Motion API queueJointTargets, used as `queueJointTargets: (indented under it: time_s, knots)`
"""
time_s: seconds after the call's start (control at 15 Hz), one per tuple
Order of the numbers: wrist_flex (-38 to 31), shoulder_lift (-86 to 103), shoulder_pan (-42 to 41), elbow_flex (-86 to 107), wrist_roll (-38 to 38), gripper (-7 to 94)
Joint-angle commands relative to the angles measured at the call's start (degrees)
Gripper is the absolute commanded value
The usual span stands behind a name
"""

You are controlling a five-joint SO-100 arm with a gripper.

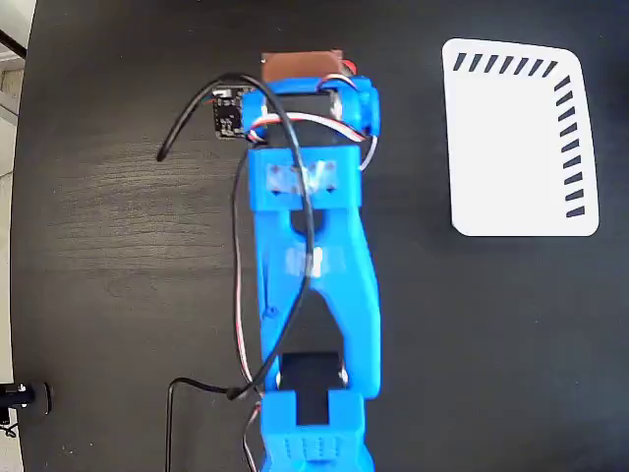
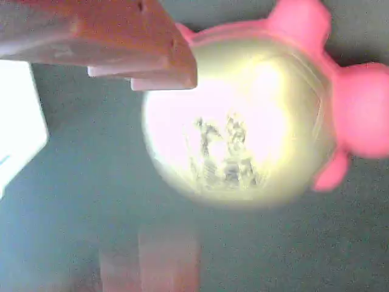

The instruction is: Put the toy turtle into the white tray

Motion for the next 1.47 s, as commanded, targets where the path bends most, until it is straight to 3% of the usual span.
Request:
queueJointTargets:
  time_s: [0.0,0.4,1.4]
  knots:
    - [5.9,-1.4,1.3,-8.3,-2.2,48]
    - [10.7,-6.3,3.5,-12.7,-10.3,62]
    - [10.7,-21.9,3.0,-27.3,-8.0,67]
